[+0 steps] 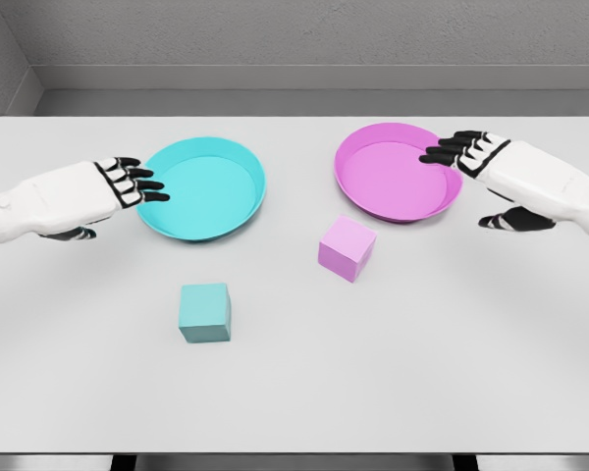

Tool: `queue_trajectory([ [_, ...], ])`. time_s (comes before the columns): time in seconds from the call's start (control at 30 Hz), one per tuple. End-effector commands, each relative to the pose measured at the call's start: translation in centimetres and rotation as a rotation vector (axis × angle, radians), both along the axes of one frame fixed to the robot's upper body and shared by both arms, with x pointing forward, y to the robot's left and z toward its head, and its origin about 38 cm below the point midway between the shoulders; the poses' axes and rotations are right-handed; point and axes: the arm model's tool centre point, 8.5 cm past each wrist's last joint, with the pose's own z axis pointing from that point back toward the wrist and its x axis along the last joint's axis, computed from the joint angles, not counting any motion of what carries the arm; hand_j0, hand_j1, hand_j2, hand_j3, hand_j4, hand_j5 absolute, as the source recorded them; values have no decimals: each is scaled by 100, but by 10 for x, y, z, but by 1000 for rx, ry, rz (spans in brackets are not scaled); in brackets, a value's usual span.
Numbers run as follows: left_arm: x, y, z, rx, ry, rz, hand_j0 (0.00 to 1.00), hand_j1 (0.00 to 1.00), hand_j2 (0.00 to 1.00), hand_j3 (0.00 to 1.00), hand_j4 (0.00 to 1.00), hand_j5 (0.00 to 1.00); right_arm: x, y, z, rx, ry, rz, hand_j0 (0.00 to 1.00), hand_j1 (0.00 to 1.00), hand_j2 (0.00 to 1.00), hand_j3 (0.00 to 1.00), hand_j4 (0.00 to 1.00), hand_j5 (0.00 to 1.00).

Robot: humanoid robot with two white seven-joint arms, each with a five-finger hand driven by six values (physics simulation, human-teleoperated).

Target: Place the blocks in the corresponding plates according to their colors

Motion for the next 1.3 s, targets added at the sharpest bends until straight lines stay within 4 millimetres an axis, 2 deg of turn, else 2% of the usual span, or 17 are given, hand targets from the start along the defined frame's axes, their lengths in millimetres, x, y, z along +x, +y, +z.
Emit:
queue_trajectory([
  [0.0,-7,-20,2,64,-48,-65,100,100,100,100,100,100,-7,20,-35,-21,109,50,100,100,100,100,100,100],
  [0.03,-8,-28,0,64,-48,-80,100,100,100,100,100,100,-6,27,-37,-24,118,69,100,100,100,100,100,100],
  [0.13,-19,-52,-16,99,-18,-153,100,100,100,100,100,100,15,42,-47,-39,140,41,100,100,100,100,100,100],
  [0.23,-28,-69,-27,88,10,-203,100,100,100,100,100,100,15,50,-49,-33,143,58,100,100,100,100,100,100],
  [0.4,-37,-88,-30,65,14,-256,100,100,100,100,100,100,17,85,-56,-136,224,163,100,100,100,100,100,100],
  [0.5,-42,-95,-38,56,38,-278,100,100,100,100,100,100,16,97,-59,-170,244,200,100,100,100,100,100,100],
  [0.73,-51,-103,-53,58,84,-309,100,100,100,100,100,100,29,111,-46,-195,242,173,100,100,100,100,100,100],
  [0.97,-54,-104,-57,63,98,-316,100,100,100,100,100,100,38,123,-46,-231,283,116,100,100,100,100,100,100],
  [1.07,-56,-106,-60,62,108,-322,100,100,100,100,100,100,43,132,-51,-246,308,106,100,100,100,100,100,100],
  [1.17,-59,-108,-65,64,122,-331,100,100,100,100,100,100,44,136,-68,-266,349,107,100,100,100,100,100,100],
  [1.27,-59,-108,-65,70,119,-332,100,100,100,100,100,100,50,133,-77,-282,372,87,100,100,100,100,100,100],
])
